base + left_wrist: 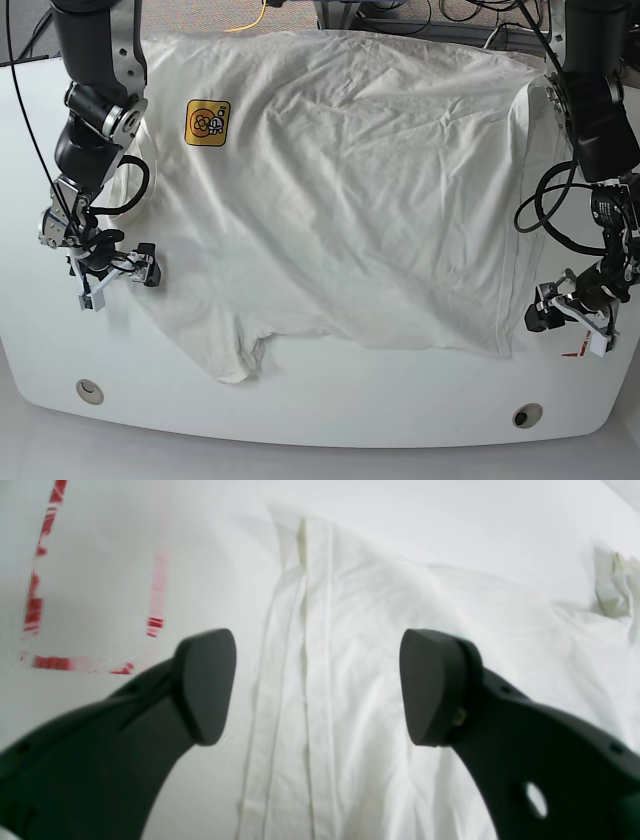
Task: Layout the t-shirt on the table in an organized manner, then fold the t-shirt properly
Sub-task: 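Release the shirt and move both grippers to its side edges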
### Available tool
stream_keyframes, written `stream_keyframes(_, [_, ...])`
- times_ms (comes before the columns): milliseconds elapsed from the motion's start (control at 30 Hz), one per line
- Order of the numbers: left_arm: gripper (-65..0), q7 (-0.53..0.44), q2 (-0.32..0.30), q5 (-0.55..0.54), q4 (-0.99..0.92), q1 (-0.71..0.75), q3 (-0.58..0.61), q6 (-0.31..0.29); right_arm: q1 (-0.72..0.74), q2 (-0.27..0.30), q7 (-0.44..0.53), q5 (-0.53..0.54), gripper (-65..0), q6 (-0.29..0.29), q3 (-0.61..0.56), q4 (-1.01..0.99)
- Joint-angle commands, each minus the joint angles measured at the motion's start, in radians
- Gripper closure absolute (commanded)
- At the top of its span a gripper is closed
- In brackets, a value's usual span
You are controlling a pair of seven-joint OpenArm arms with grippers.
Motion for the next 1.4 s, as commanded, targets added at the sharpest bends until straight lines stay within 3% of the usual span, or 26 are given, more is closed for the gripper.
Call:
stream_keyframes(0, [-48.3,-0.032,-0.021,-0.016,0.016,-0.035,-0.006,-0.005,0.034,0.011,0.068,0.02,-62.0,0.003,0.001,-0.034])
stream_keyframes(400, [-47.9,-0.036,-0.022,-0.017,0.016,-0.049,-0.004,-0.008,0.033,-0.02,0.119,0.015,-59.3,0.003,0.001,-0.063])
stream_keyframes(733, [-48.5,-0.121,-0.022,-0.006,-0.004,-0.044,-0.006,-0.004,0.048,-0.037,0.125,0.014,-22.2,0.003,-0.001,-0.058])
stream_keyframes(900, [-48.6,-0.161,-0.007,0.038,-0.081,-0.07,-0.006,-0.004,0.049,-0.037,0.125,0.014,-10.6,0.003,-0.001,-0.058])
stream_keyframes(1133, [-50.4,-0.271,0.031,0.106,-0.235,-0.126,-0.004,-0.004,0.048,-0.037,0.125,0.014,-8.9,0.003,-0.001,-0.058])
stream_keyframes(1267, [-60.0,-0.352,0.062,0.129,-0.265,-0.135,-0.004,-0.019,0.046,-0.038,0.125,0.014,-8.9,0.003,-0.001,-0.058])
stream_keyframes(1367, [-63.1,-0.371,0.064,0.172,-0.285,-0.133,-0.004,-0.016,0.046,-0.04,0.125,0.014,-8.9,0.003,-0.001,-0.058])
